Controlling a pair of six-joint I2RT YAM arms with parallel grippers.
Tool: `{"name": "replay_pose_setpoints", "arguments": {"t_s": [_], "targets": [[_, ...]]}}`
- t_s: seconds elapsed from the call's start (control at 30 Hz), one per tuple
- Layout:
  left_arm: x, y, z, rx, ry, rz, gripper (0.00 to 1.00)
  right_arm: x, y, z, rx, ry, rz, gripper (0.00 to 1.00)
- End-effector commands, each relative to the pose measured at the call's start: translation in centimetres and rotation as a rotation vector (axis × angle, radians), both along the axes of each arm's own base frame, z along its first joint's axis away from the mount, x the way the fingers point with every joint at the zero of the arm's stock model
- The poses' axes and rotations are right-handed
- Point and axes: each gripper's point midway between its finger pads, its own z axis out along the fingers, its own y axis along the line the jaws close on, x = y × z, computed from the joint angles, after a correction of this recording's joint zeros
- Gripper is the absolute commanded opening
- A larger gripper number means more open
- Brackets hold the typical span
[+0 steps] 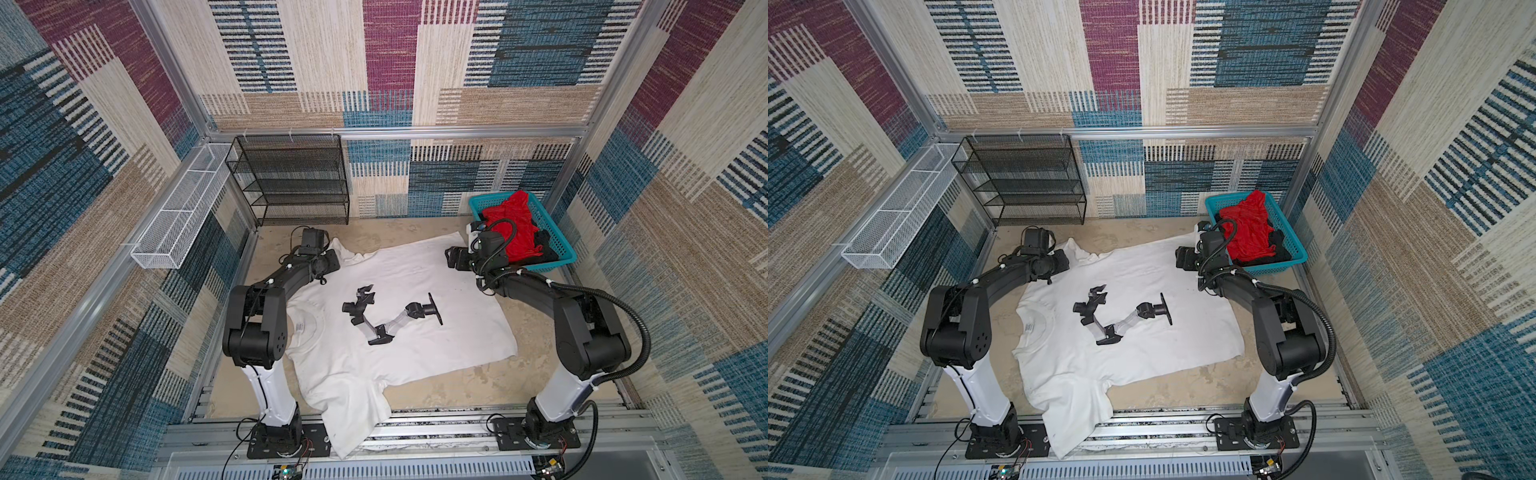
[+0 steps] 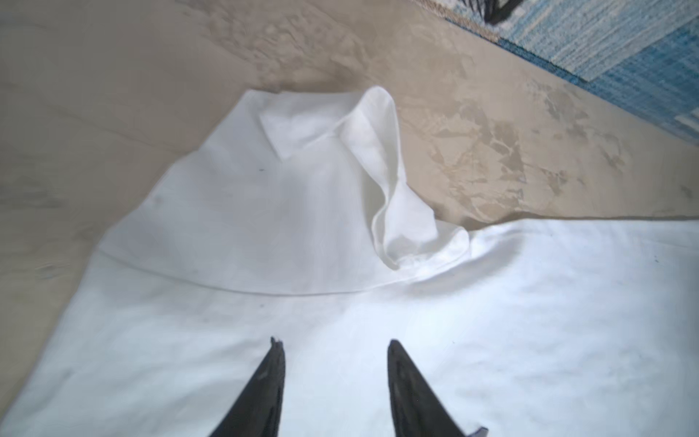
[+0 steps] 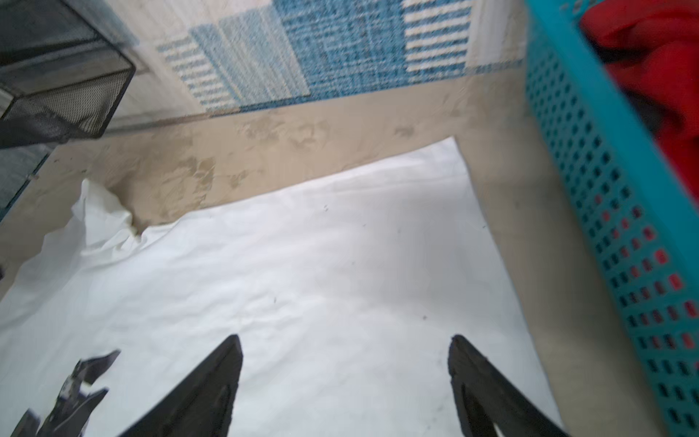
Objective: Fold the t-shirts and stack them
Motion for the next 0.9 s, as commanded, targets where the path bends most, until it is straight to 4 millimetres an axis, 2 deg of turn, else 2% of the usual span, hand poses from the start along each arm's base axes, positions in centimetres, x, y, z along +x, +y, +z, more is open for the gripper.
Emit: {"name": "replay_pose_setpoints", "arguments": {"t_s": [0.0,0.07,0.17,0.33,0.4,0.57,0.73,0.87], "targets": [[1.8,-2.1,-0.1,-0.077,-0.011,-0.014,0.45,-3.2,2.4,-1.7,0.064,0.071,0.069,0.86],[2.8,-2.4,-1.1,-0.084,0.012,-0.007,0.46,-4.7,3.2,-3.0,0.079,0.105,0.091,0.86],[3.9,-2.9,-2.4,-0.092,0.034,-0.002,0.46,-5.9,3.7,-4.2,0.1,0.135,0.106,0.87],[5.0,-3.4,-4.0,-0.103,0.075,0.023,0.46,-6.6,3.7,-5.6,0.105,0.167,0.107,0.86],[5.5,-4.1,-3.9,-0.122,0.061,0.017,0.46,-6.9,3.7,-6.0,0.108,0.176,0.108,0.86],[7.4,-6.2,-2.3,-0.161,-0.021,-0.02,0.43,-7.1,3.7,-6.1,0.111,0.181,0.109,0.87],[10.2,-8.2,0.9,-0.191,-0.199,-0.067,0.42,-7.3,3.6,-6.2,0.111,0.186,0.107,0.86],[12.5,-8.6,2.7,-0.175,-0.309,-0.106,0.43,-7.7,3.5,-6.4,0.111,0.197,0.106,0.86]]}}
